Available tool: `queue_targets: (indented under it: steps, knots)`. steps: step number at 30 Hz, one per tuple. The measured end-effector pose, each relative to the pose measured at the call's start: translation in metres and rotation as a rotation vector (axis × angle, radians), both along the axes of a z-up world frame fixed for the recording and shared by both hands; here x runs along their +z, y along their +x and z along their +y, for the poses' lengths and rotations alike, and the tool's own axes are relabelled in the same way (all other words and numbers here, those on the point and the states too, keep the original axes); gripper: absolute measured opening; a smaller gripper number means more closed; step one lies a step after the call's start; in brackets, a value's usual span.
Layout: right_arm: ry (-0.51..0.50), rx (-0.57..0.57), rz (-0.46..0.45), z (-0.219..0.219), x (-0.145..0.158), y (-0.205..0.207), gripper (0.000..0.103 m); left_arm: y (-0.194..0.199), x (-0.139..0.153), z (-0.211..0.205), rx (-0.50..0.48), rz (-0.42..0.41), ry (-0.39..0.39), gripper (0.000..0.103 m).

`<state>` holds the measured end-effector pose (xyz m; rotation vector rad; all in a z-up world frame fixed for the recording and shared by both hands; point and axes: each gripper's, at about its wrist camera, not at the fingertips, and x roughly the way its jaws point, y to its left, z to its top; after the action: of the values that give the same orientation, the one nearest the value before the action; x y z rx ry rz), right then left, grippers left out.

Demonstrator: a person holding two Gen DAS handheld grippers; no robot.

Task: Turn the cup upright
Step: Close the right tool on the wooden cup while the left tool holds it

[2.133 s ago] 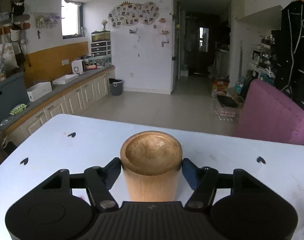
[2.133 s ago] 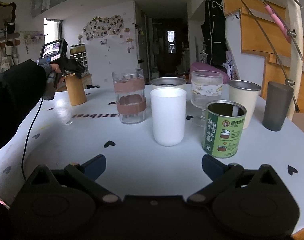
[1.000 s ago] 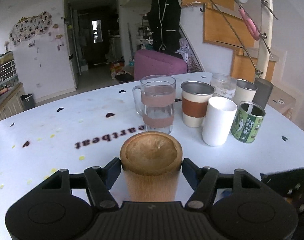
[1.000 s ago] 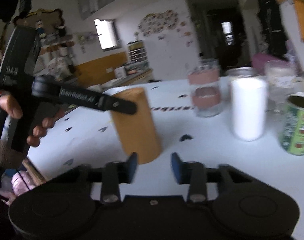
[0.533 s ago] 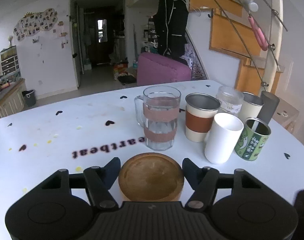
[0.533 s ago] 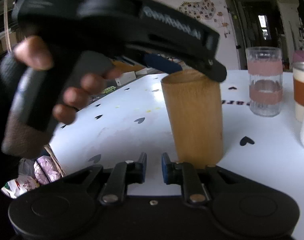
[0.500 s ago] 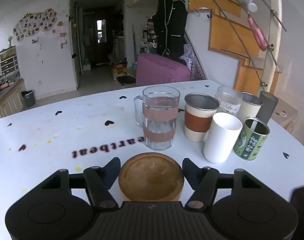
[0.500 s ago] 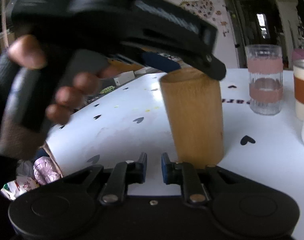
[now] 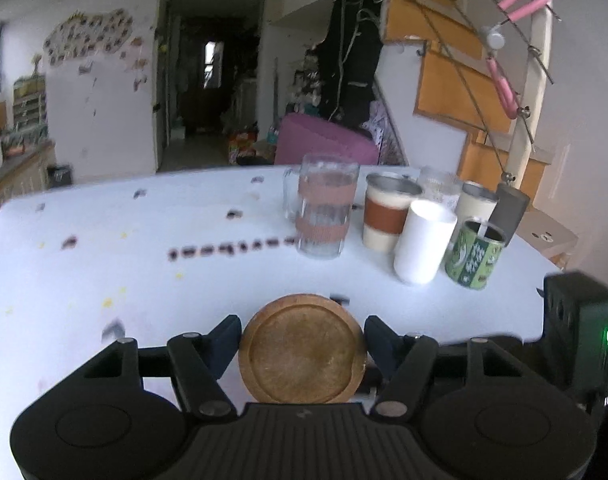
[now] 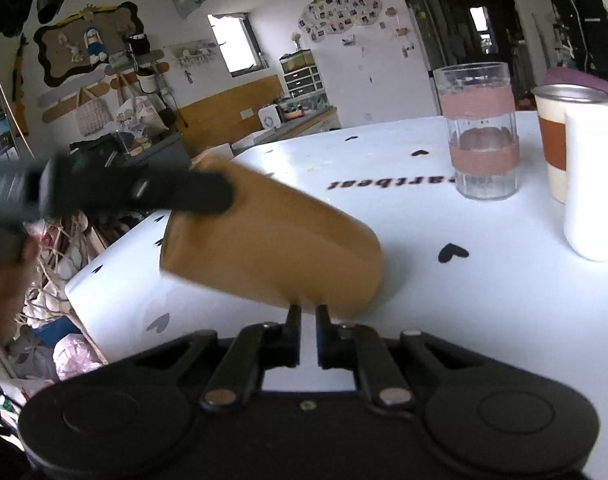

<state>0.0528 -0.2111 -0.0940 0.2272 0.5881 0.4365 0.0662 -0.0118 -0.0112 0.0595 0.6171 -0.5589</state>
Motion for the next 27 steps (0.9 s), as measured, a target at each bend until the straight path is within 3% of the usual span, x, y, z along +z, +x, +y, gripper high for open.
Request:
queue_targets:
  steps: [10,12,16,22,27]
  knots:
    - [-0.012,-0.051,0.023,-0.011,0.005,-0.01,0.013,-0.006,-0.043,0.014,0.006,0.138,-0.042,0.067]
    - [-0.001,-0.086,0.032,-0.018,0.012,-0.01,0.022,-0.009,-0.05,0.013,0.006,0.14,-0.045,0.067]
    - [0.067,-0.148,0.089,-0.028,0.024,0.002,0.059,-0.015,-0.053,0.012,0.0,0.114,-0.037,0.067]
    - [0.299,-0.167,0.295,-0.034,0.033,0.04,0.083,-0.021,-0.055,0.01,-0.005,0.084,-0.019,0.067]
    - [0.41,-0.202,0.559,-0.028,0.017,0.077,0.084,-0.023,-0.054,0.008,-0.013,0.078,-0.005,0.067]
